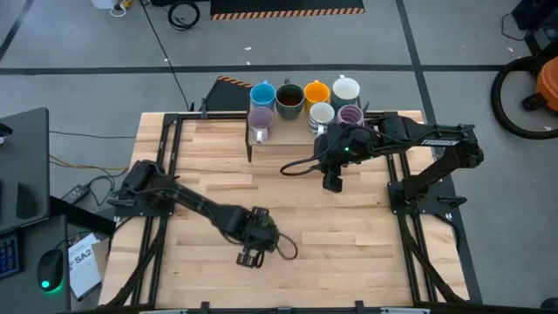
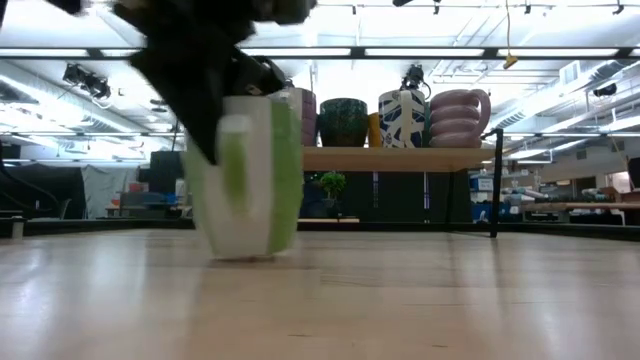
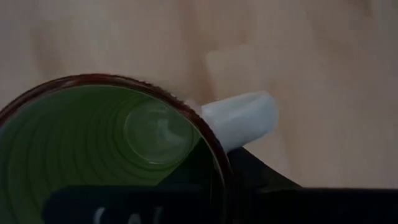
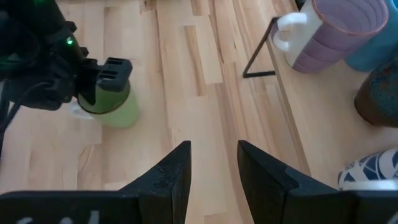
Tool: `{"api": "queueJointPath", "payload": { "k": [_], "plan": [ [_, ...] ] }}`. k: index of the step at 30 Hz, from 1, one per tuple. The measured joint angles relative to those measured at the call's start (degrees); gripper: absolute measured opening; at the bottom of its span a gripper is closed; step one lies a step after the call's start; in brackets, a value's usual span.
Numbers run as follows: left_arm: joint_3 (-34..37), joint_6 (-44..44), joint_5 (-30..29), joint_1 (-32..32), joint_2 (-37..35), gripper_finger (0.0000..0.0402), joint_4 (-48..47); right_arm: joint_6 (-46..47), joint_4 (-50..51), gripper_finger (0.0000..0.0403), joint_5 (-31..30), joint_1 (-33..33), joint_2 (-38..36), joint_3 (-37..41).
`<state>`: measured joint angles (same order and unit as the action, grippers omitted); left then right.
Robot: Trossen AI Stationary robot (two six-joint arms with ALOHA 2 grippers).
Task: Place coffee mugs
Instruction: Put the green mug on the shelf
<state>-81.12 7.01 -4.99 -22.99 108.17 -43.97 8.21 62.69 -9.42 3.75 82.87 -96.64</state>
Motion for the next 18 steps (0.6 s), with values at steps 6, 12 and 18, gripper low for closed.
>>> {"api": "queueJointPath", "payload": {
  "k": [6, 12, 18],
  "plan": [
    [-1.59, -3.05, 0.91, 5.1, -1.51, 0.003, -0.02, 2.06, 3.92, 0.0136, -1.42, -0.01, -0.78, 0.02],
    [-8.02, -9.83, 3.99, 11.08, -1.91, 0.0029, -2.24, 3.59, 5.74, 0.0136, -5.23, -0.17, -3.75, 0.02],
    [-13.48, -16.78, 4.0, 16.66, -1.89, 0.0029, -6.3, 5.29, 7.33, 0.0136, -8.35, -0.17, -6.8, 0.02]
  ]
}}
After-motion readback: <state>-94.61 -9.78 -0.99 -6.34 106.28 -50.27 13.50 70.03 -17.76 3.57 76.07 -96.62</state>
